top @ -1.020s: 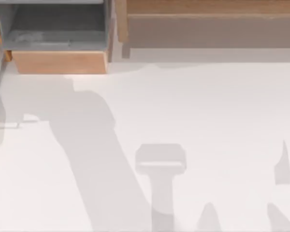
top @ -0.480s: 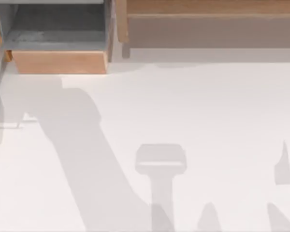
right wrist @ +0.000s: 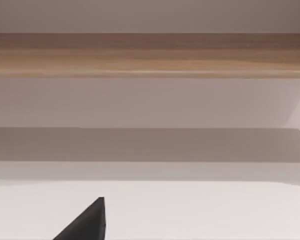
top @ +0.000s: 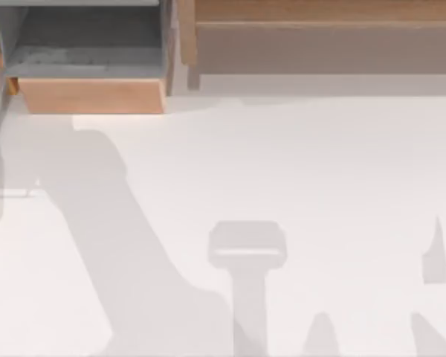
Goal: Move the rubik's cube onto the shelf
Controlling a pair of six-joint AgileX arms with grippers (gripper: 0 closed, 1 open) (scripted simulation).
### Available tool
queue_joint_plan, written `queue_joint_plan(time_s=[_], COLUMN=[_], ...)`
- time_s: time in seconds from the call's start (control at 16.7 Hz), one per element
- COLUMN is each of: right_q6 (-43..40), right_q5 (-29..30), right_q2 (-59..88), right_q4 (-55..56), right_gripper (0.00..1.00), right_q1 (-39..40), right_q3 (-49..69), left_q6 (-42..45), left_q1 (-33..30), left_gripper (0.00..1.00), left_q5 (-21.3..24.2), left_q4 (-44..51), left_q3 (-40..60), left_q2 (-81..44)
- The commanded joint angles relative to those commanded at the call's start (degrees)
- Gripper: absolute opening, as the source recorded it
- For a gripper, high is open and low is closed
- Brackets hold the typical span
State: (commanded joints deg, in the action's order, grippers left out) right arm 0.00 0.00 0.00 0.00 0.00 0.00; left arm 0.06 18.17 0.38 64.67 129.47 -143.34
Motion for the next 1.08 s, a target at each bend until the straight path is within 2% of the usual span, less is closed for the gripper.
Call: queue_joint_plan(time_s=[0.78, 1.08], right_q6=[0.0, 0.0], right_q5=[0.0, 0.0], right_q2=[0.0, 0.0], right_q4=[0.0, 0.0], right_gripper=[1.0, 1.0], right_q1=[0.0, 0.0], right_q3=[0.0, 0.0], left_q6=[0.0, 0.0], left_q1=[0.0, 0.0], left_gripper=[0.02, 0.0], left_q5=[0.0, 0.0], left_q4=[0.0, 0.0], left_q3=[0.0, 0.0], left_q2=[0.0, 0.0])
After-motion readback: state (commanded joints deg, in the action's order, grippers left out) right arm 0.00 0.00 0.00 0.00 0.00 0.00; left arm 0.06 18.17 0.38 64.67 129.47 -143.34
